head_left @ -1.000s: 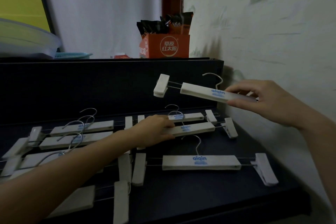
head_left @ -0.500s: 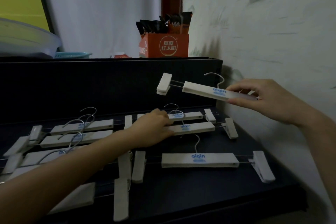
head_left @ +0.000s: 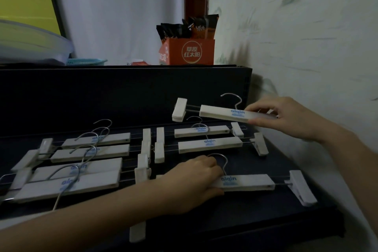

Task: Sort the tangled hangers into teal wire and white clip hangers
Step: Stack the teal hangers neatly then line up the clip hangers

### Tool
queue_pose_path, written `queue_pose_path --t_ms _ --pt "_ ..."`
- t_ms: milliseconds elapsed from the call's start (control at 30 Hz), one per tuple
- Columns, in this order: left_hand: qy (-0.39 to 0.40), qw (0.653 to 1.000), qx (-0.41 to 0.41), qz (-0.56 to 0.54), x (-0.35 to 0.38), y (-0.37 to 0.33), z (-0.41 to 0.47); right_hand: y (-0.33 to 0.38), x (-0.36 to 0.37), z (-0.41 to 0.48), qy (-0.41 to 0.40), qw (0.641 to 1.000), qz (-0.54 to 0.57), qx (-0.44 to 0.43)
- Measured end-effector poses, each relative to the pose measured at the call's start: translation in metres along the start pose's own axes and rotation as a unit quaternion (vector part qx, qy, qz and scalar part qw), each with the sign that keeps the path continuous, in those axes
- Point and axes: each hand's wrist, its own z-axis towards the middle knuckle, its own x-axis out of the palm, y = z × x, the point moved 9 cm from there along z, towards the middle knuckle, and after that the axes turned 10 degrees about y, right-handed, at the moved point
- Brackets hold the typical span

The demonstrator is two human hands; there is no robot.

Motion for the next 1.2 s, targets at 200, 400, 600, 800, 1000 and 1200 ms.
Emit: queue_pose_path --t_ms 200,400,600,800,1000,1200 --pt "0.001 0.999 0.019 -0.044 -0.004 -0.018 -0.011 -0.001 0.013 0.001 0.038 0.998 0.032 -0.024" --pt "-0.023 0.995 0.055 -0.076 -0.015 -0.037 -0.033 -0.002 0.023 -0.006 0.058 0.996 0.053 -0.051" --pt "-0.045 0.992 0.072 -0.088 -0.016 -0.056 -0.05 0.006 0.059 -0.003 0.114 0.992 -0.01 -0.054" --pt "-0.054 0.992 0.065 -0.09 -0.013 -0.063 -0.058 0.008 0.083 -0.004 0.142 0.988 -0.033 -0.051" --pt "-0.058 0.993 0.046 -0.094 -0.009 -0.062 -0.059 0.006 0.096 -0.001 0.147 0.986 -0.06 -0.04" --pt "-0.072 0.991 0.029 -0.107 -0.007 -0.058 -0.058 0.009 0.074 -0.006 0.112 0.993 -0.012 -0.028"
